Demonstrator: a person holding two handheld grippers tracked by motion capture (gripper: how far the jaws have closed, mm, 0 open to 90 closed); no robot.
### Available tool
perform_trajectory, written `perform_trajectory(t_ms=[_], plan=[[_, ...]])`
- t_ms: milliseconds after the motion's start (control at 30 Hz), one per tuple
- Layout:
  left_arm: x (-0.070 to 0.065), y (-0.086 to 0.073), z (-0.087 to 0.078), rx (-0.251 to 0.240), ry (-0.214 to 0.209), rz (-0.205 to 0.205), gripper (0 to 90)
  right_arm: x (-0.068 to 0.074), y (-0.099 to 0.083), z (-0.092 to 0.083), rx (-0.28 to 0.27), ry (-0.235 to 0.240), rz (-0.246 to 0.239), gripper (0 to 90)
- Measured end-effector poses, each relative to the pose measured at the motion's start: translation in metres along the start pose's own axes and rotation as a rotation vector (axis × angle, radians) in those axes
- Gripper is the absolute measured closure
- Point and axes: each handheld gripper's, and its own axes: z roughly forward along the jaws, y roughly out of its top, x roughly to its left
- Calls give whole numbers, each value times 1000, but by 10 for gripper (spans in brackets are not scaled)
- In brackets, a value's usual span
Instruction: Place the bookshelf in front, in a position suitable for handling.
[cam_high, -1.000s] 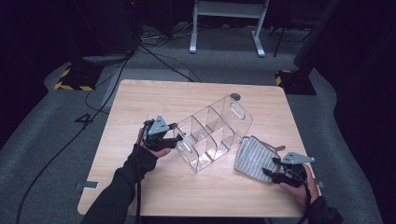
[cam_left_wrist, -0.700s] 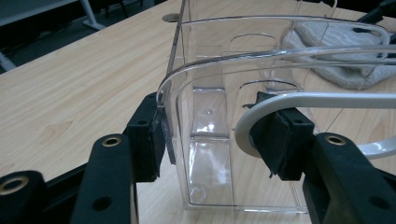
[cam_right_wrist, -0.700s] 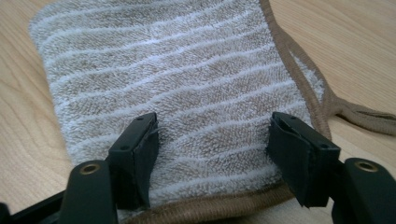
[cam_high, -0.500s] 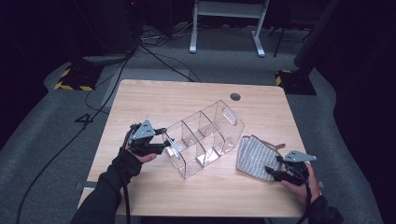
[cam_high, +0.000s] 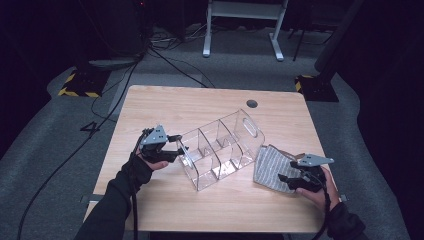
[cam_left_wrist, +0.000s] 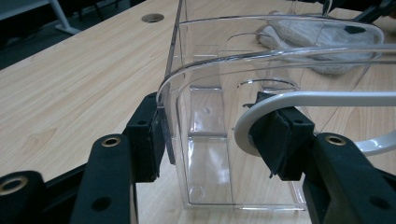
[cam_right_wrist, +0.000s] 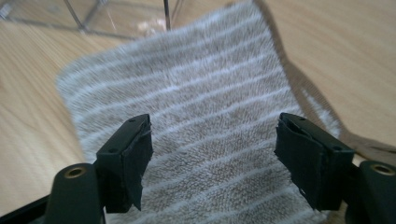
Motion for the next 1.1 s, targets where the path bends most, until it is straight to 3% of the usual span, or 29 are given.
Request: perform_trajectory(t_ms=[33,133,367,500,567,700,767,867,1033,1100], plan=[[3,1,3,-1,10,0,468,-2,-4,8,24,-4,15,249],[8,6,13,8,61,5,465,-5,-7,10,21,13,39,250],[20,16,28,47,175,1,476,5,-10,7,35,22,0,295],[26,19,28,86,168,-8,423,11,-11,4,43,41,-30,302],[26,15,23,71,172,-54,346,13,-12,3,39,49,-34,302],[16,7,9,48,210,-77,278,14,-13,3,34,42,-35,300],[14,2,-1,13,225,-94,245,15,-13,3,34,34,-36,300],[16,-7,-9,-35,192,-171,241,15,-13,3,31,35,-34,299],[10,-17,-23,-54,226,-171,248,14,-14,4,26,35,-36,297],[1,-18,-29,-42,234,-134,252,14,-13,4,28,38,-36,295]])
